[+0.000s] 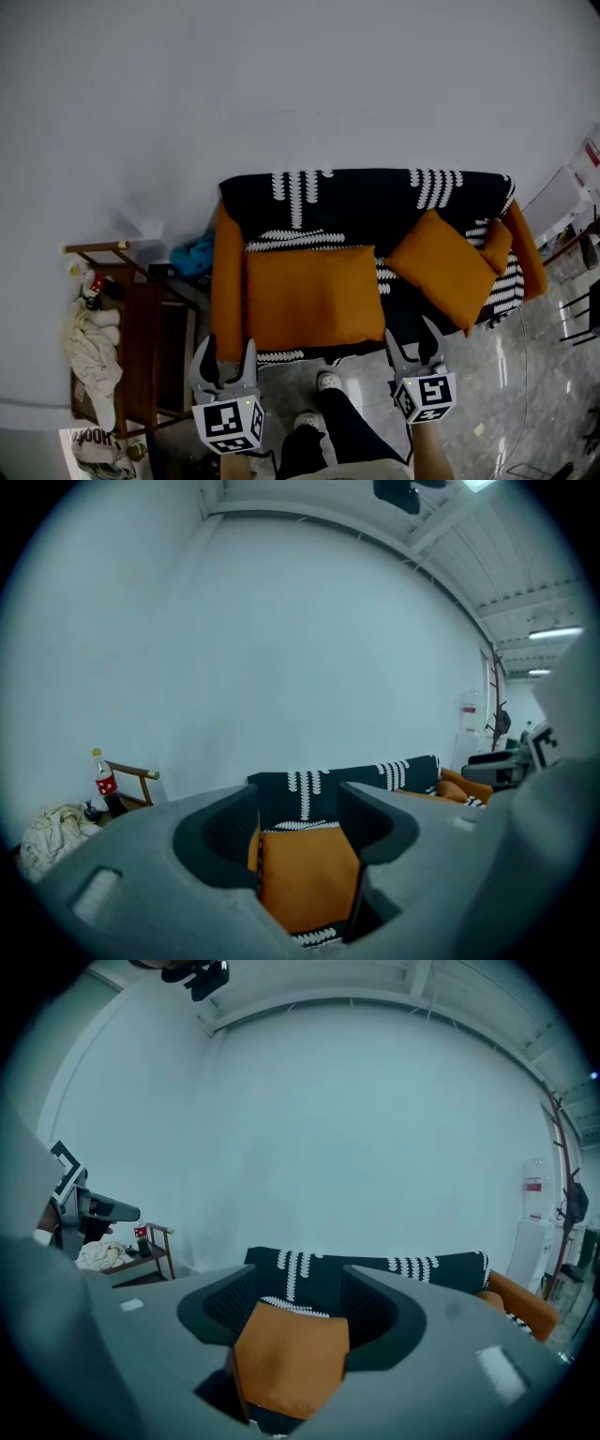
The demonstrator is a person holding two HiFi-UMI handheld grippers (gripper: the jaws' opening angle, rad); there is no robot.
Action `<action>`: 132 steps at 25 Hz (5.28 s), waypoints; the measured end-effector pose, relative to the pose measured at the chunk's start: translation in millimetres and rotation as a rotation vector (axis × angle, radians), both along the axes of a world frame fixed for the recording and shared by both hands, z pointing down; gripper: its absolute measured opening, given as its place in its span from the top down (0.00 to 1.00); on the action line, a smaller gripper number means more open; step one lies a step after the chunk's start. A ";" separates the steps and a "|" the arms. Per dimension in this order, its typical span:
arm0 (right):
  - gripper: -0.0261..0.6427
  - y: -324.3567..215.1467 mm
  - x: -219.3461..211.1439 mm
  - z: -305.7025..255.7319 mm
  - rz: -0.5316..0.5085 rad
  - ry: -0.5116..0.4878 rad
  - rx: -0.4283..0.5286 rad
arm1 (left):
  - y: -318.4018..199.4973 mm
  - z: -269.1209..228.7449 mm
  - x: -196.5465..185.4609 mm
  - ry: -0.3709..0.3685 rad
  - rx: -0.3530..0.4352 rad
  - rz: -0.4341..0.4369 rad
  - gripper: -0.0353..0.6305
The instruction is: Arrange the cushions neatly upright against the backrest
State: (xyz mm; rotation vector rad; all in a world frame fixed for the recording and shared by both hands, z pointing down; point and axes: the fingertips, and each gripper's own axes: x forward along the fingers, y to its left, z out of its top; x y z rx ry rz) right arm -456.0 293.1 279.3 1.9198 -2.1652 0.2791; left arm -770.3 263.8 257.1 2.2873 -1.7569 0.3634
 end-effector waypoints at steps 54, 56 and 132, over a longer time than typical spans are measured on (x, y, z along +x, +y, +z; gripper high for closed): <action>0.53 -5.6 77.9 430.6 0.010 0.054 -0.761 | -26.0 433.5 -15.7 -0.188 -0.649 0.126 0.54; 0.53 -0.7 83.6 441.4 0.005 0.068 -0.779 | -24.2 445.7 -14.9 -0.205 -0.664 0.140 0.54; 0.88 -118.8 119.0 318.9 -0.038 0.040 -0.579 | -131.2 348.3 -11.6 -0.326 -0.588 0.035 0.87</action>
